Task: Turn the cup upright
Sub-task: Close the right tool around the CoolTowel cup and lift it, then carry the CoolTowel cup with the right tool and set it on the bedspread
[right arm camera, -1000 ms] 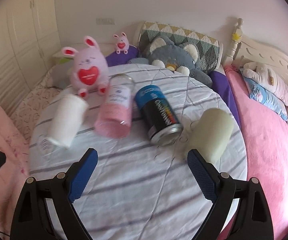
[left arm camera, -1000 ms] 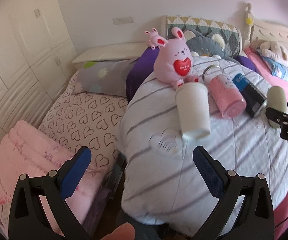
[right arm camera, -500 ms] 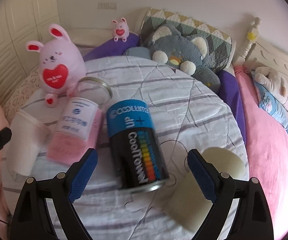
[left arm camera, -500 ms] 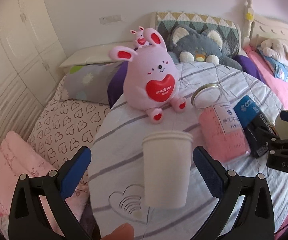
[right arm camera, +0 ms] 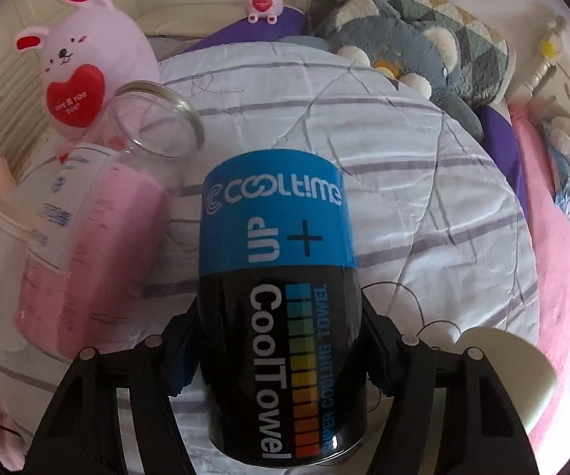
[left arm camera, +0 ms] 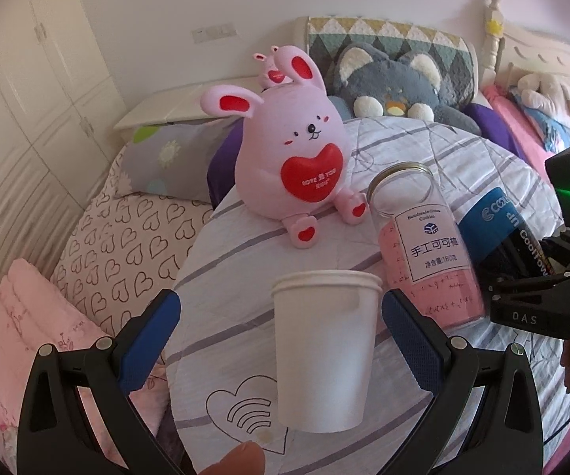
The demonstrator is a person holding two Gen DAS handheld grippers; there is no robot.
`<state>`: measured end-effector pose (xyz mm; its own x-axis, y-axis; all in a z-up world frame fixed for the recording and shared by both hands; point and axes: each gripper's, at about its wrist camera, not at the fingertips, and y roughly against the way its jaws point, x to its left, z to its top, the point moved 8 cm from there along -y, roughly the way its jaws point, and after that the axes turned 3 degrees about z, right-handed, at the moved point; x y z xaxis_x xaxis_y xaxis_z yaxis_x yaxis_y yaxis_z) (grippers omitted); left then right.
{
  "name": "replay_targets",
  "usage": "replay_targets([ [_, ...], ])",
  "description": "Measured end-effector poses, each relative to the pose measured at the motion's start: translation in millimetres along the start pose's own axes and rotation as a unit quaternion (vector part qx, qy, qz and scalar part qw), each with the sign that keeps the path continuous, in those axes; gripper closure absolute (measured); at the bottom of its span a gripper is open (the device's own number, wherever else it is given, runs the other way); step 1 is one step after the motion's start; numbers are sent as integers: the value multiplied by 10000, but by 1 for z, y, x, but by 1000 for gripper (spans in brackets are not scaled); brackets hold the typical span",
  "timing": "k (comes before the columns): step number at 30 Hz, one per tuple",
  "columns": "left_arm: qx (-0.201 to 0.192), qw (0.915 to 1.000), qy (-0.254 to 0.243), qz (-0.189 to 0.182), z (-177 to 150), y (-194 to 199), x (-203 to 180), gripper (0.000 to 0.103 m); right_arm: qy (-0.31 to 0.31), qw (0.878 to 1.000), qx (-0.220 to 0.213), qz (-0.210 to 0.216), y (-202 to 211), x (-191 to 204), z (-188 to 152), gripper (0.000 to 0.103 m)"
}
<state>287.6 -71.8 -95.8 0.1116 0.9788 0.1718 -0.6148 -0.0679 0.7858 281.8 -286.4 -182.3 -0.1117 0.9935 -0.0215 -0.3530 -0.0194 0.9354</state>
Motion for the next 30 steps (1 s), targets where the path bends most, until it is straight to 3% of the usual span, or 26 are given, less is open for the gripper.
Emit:
replay_targets([
  [8,-89,9999,51,-49,-12,21,10,0,-328,9985,-348,252,30,11,-5,35],
  [14,-221,9997,115,-53,-34,49,22,0,-410,9969,-650,181,66,22,-20,35],
  [22,-257,9996,104,-25,-80,88,37,0,-720,9933,-823,366,101,60,-80,35],
  [30,-50,9998,139,138,-139,102,55,0,-1049,9905,-746,492,87,94,-134,35],
])
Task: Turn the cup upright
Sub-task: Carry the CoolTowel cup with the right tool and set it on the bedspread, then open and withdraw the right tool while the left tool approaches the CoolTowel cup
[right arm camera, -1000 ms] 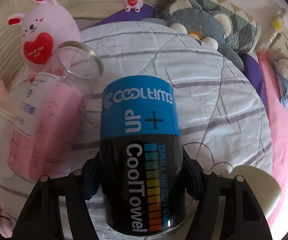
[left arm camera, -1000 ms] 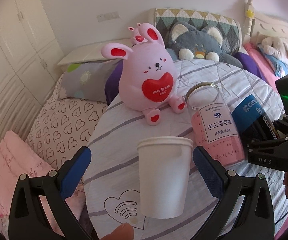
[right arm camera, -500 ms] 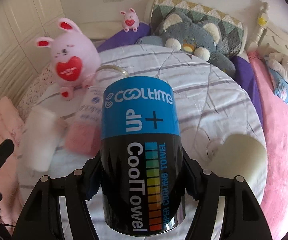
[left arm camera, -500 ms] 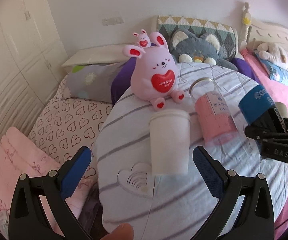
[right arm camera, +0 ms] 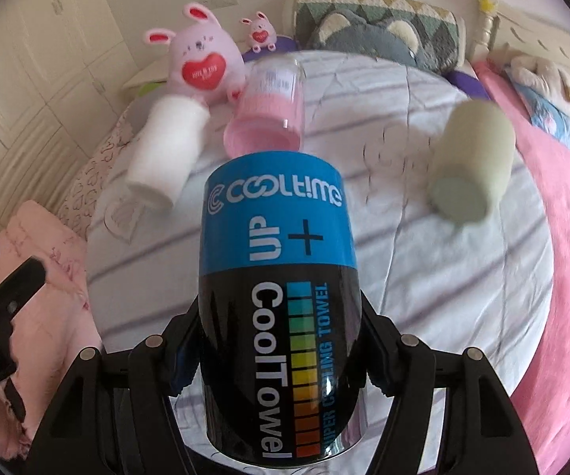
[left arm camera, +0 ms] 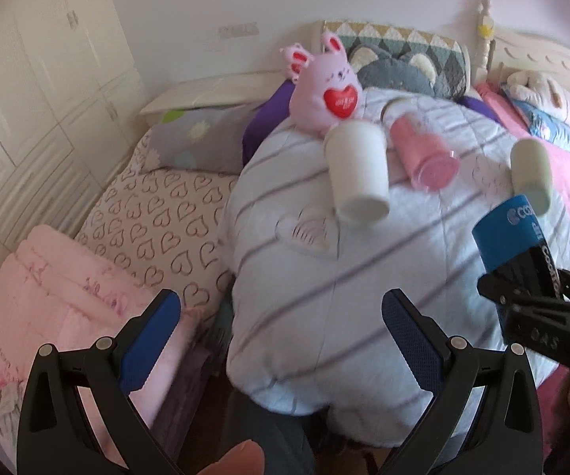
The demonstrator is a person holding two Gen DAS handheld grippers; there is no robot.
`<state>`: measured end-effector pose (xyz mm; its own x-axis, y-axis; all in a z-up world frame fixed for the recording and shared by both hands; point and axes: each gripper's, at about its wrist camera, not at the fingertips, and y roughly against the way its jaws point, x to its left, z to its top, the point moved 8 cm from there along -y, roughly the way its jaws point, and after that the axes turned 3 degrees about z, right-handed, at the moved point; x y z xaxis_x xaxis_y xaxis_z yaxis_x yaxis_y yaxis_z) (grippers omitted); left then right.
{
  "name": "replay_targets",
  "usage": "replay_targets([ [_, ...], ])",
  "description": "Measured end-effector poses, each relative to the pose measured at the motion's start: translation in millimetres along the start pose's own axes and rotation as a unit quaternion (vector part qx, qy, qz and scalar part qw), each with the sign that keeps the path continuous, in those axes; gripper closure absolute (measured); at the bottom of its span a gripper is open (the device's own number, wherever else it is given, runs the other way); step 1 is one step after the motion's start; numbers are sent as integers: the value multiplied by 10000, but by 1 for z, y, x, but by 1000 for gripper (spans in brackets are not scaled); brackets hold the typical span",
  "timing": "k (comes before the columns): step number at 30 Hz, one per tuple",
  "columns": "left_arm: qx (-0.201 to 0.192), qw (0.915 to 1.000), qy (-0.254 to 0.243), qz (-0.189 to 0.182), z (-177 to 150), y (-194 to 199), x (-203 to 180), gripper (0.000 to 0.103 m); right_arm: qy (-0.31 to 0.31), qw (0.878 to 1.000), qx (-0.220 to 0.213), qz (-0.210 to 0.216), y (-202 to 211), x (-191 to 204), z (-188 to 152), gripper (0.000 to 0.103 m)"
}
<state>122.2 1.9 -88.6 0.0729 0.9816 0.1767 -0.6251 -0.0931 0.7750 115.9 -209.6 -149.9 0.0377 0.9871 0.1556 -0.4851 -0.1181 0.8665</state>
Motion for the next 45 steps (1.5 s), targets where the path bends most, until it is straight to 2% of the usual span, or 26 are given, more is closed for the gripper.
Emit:
replay_targets([
  [4,54,10000,31,55,-18,6,8,0,-84,9999,2,-108,-10,3,-13,35],
  [7,31,9999,77,94,-24,13,13,0,-185,9998,-23,-37,-14,5,-18,34],
  [8,31,9999,99,100,-26,15,14,0,-192,9998,-74,-82,-14,5,-18,23],
  [9,30,9999,108,103,-27,16,14,0,-172,9997,-121,-141,-11,4,-20,19],
  [12,6,9999,108,108,-28,20,15,0,-110,9997,-174,-149,-8,9,-20,19],
  [19,-90,9999,84,82,-28,35,11,0,-5,9971,-760,-36,34,19,-16,18],
  [29,-238,9997,40,-31,-30,63,2,0,-79,9885,-1510,-45,111,17,-31,18],
  [37,-384,9992,10,-106,-39,88,-4,0,-178,9821,-1867,-177,159,14,-61,18],
  [45,-364,9992,-82,-140,-52,96,-11,0,-297,9803,-1918,-353,172,3,-80,18],
])
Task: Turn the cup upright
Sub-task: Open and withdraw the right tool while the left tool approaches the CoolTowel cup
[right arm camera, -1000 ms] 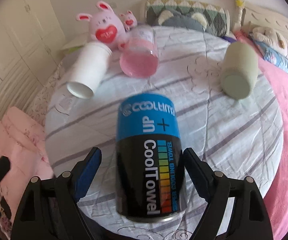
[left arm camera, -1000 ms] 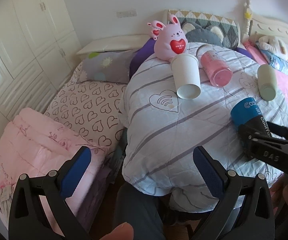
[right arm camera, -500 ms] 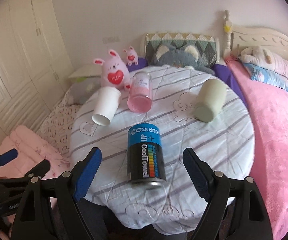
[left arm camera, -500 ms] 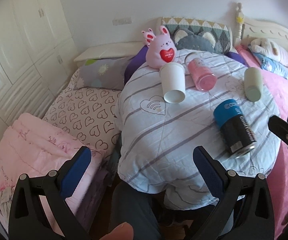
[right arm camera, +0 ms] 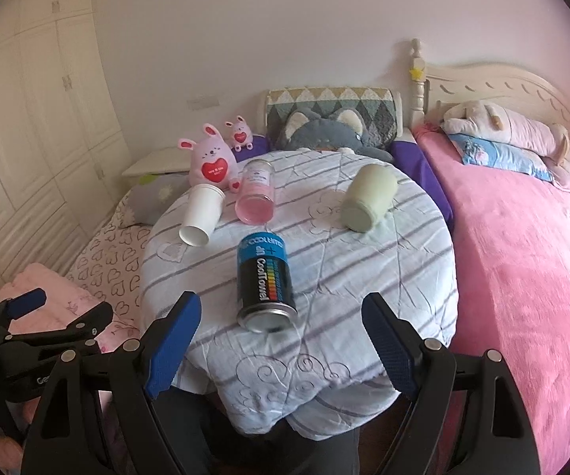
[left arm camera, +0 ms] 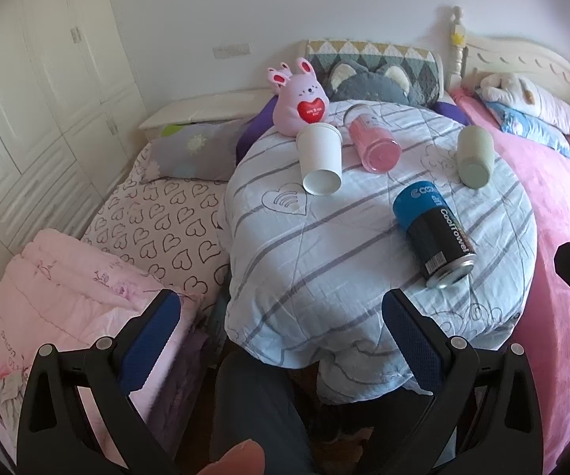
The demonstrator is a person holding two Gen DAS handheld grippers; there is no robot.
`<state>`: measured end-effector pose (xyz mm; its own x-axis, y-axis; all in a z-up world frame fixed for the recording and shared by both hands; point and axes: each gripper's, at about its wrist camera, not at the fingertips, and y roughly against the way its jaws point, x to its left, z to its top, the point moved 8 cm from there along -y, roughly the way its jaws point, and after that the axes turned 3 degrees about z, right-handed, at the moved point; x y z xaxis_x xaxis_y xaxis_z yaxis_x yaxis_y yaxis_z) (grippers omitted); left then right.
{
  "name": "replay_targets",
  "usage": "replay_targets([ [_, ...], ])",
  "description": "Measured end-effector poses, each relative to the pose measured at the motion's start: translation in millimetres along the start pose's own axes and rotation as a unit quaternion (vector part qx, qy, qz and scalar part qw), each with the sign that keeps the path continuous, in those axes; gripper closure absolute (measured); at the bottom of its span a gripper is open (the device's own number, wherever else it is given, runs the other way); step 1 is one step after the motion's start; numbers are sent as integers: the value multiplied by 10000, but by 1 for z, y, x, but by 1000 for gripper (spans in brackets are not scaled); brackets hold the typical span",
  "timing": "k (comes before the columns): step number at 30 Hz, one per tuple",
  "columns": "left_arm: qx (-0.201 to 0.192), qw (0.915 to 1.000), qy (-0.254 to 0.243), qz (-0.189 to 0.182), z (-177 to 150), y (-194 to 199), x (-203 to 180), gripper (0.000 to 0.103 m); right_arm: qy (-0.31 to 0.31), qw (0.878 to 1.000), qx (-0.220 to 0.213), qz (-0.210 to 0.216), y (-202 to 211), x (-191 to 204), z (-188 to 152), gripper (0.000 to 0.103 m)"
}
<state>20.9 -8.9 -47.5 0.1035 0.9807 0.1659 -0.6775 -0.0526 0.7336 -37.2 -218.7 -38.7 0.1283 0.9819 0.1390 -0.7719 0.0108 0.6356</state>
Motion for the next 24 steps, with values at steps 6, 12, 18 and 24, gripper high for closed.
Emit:
replay_targets([
  [6,-25,10000,14,3,-1,4,0,0,-13,10000,19,-5,2,-6,-3,18],
  [12,26,10000,-3,-72,-1,6,-5,0,10,10000,-18,18,4,-9,-1,18],
  [18,77,9998,-59,-161,3,8,-24,0,-18,10000,2,56,3,-15,-1,18],
  [24,125,9995,-163,-252,11,7,-57,0,-109,9998,11,144,0,-33,-1,18],
])
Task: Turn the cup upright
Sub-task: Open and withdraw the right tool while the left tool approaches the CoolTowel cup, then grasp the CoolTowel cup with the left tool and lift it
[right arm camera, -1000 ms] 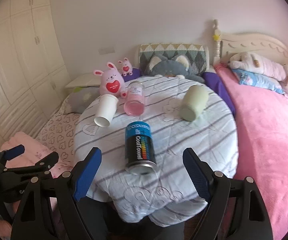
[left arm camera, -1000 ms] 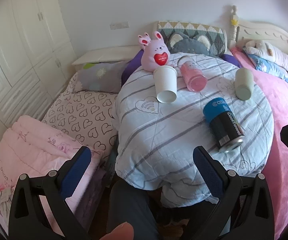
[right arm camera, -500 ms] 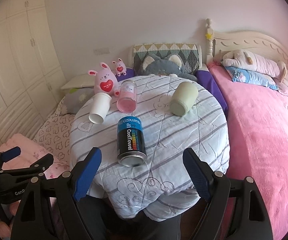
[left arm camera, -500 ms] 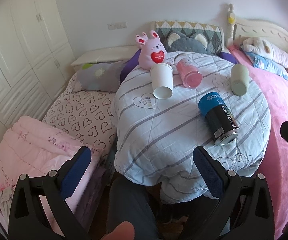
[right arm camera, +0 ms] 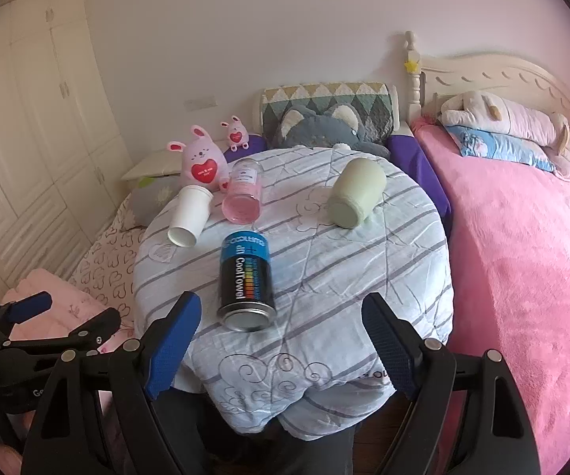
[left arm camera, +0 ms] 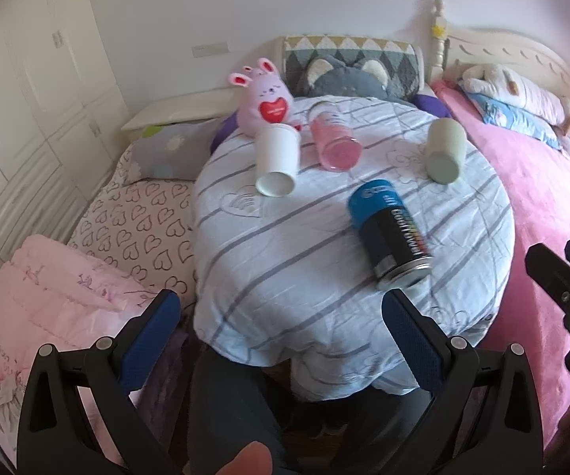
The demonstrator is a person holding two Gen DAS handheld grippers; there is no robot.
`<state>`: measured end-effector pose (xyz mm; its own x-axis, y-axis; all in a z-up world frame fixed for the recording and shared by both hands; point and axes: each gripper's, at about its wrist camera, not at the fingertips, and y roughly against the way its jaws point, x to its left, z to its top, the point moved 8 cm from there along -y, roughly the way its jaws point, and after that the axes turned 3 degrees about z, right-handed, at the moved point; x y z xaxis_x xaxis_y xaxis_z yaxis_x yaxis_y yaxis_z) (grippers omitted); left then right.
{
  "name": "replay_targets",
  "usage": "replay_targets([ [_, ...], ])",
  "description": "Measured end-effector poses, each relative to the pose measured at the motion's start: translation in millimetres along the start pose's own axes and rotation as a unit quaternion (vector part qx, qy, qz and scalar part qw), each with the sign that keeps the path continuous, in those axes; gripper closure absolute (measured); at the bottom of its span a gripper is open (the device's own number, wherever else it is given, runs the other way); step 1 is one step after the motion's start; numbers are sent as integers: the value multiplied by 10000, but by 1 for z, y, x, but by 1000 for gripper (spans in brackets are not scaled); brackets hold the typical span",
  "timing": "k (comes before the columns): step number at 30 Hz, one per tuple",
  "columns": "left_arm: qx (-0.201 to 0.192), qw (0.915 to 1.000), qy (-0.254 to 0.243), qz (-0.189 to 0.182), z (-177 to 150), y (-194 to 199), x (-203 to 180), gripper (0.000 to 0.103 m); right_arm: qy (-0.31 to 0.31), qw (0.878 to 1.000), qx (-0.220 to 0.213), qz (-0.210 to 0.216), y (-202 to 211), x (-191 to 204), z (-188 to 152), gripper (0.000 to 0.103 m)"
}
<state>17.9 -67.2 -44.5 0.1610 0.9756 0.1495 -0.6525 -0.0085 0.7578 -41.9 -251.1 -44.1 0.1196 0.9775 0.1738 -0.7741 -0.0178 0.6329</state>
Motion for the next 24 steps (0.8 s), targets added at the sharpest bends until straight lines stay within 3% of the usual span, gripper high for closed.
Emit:
replay_targets([
  [6,271,9994,-9,-202,12,-17,-37,0,-205,9998,38,23,-6,-32,2,18],
  [13,833,9952,411,-298,20,-56,-65,0,-487,9987,165,18,-26,-77,7,18],
  [24,1561,9842,801,-253,29,-114,-90,0,-522,9970,509,263,-75,-101,19,18],
])
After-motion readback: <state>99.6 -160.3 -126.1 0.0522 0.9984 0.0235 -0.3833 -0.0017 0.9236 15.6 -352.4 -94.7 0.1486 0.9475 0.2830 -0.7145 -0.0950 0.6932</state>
